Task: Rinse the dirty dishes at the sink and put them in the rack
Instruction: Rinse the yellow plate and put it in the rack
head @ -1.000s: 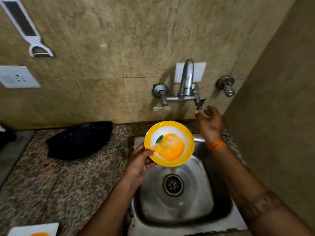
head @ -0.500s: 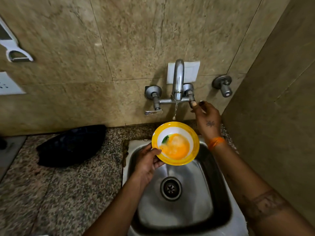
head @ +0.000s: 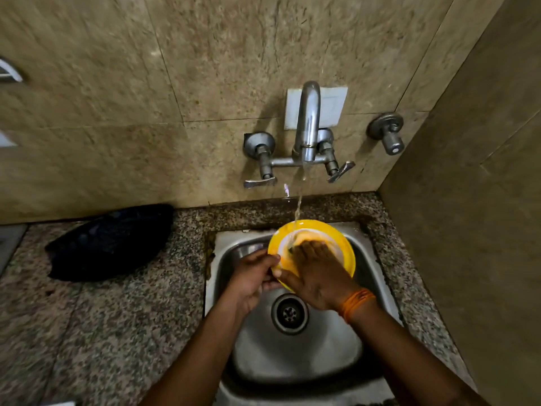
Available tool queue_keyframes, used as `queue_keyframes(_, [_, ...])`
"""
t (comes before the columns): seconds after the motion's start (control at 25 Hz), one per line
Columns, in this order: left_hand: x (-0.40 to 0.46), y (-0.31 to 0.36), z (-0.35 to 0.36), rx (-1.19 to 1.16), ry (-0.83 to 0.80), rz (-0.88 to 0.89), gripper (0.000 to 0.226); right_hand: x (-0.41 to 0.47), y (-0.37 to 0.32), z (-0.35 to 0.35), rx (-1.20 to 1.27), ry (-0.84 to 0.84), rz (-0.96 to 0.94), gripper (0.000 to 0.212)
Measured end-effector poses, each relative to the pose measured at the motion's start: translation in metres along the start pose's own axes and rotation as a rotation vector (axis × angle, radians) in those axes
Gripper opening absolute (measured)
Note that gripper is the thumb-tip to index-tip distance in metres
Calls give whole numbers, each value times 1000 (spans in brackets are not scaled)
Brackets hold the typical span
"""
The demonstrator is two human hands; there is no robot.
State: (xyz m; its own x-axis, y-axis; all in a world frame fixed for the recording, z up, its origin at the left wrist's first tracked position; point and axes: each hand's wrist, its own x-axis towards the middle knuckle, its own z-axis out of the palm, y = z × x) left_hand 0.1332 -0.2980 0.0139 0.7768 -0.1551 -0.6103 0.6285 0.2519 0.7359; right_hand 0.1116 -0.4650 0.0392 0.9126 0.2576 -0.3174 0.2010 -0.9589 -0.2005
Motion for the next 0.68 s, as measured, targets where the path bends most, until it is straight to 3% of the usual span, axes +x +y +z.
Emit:
queue_keyframes(0.08, [4, 5, -3, -14, 34, 66, 23, -2, -16, -4, 230, -51, -146, 95])
queue_keyframes(0.16, [8, 16, -18, 2, 95, 104, 22, -17, -24, -4, 254, -48, -235, 84])
queue_keyframes(0.28, [11, 20, -35, 84, 125, 102, 19, -19, 1, 5, -126, -30, -107, 118])
queue_keyframes(0.36, [7, 16, -23, 105, 75, 98, 20, -1, 3, 4, -98, -1, -28, 130])
queue_keyframes(0.52, [12, 15, -12, 79, 130, 163, 20, 3, -29, 3, 268, -58, -198, 97])
queue_keyframes(0.68, [20, 20, -21, 130, 204, 171, 16, -5, 11, 22, -169, 87, -175, 100])
